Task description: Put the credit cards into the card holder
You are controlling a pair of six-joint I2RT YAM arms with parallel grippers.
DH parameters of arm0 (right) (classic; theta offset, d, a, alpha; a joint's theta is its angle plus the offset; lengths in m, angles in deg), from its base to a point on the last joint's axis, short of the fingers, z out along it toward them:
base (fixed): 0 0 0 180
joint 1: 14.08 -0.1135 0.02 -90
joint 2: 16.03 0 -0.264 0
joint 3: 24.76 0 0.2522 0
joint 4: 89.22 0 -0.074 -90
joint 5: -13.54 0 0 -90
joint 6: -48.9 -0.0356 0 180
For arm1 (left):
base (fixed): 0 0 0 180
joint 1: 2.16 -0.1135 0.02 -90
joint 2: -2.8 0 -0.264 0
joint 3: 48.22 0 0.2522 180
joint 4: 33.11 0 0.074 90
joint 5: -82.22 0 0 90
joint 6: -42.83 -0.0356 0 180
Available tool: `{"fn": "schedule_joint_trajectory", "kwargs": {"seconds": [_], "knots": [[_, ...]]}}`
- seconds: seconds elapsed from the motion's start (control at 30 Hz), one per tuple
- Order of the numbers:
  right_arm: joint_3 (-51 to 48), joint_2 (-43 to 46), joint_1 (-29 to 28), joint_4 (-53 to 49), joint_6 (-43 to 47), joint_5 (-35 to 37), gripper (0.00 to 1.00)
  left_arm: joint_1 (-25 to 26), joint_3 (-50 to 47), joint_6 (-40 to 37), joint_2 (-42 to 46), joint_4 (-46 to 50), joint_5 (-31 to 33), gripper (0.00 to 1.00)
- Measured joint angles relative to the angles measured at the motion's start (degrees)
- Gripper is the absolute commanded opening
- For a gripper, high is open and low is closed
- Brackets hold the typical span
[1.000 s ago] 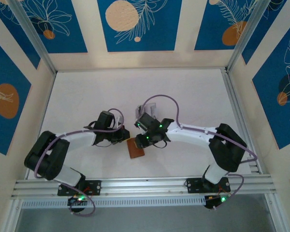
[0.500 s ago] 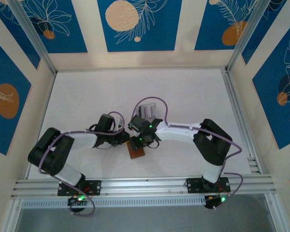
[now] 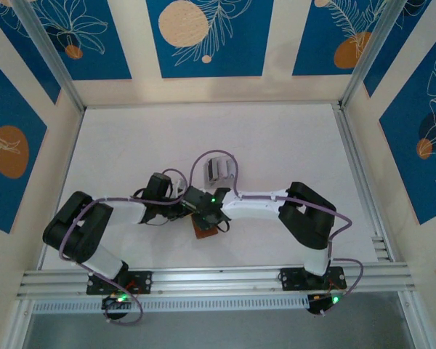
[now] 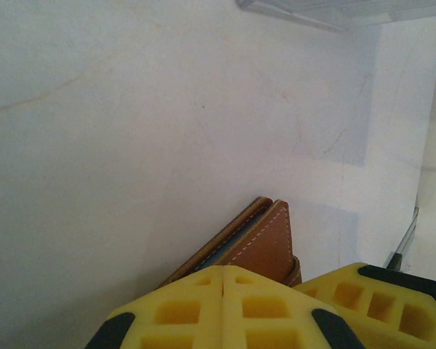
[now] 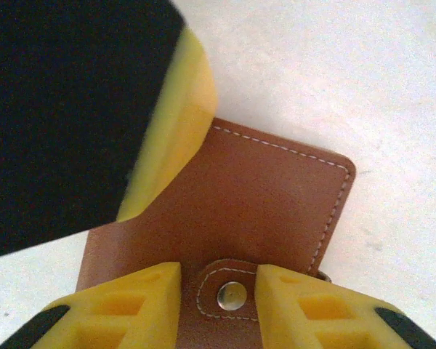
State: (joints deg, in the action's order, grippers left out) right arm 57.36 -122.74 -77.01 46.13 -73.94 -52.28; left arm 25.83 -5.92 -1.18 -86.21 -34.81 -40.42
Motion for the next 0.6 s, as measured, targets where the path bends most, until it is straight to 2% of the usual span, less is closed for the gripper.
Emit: {"fn": "schedule_joint_trajectory", "kwargs": {"seconds": [0.1, 0.2, 0.33, 0.4, 0.47, 0.6], "knots": [[0.7, -0.5, -0.1, -0.9, -1.0, 1.1, 0.19, 0.0, -0.2, 0.0, 0.0, -0.5, 0.0, 0.00], [1.4, -0.7, -0.1, -1.7, -1.3, 1.6, 0.00, 0.0, -0.4, 0.0, -0.1, -0.9, 0.0, 0.00], [1.2, -0.2, 0.3, -1.8, -1.7, 1.2, 0.00, 0.0, -0.5, 0.0, -0.4, -1.6, -0.2, 0.00], [-0.5, 1.6, 1.7, -0.4, -1.8, -1.2, 0.00, 0.0, -0.5, -0.3, -0.9, -2.1, -0.4, 0.00], [-3.9, 4.7, 4.7, 1.4, -2.4, -4.7, 0.00, 0.0, -0.5, -1.0, -1.4, -2.7, -0.9, 0.00], [-11.4, 13.0, 14.2, 4.3, -4.7, -12.7, 0.00, 0.0, -0.6, -1.6, -2.4, -4.1, -1.7, 0.00]]}}
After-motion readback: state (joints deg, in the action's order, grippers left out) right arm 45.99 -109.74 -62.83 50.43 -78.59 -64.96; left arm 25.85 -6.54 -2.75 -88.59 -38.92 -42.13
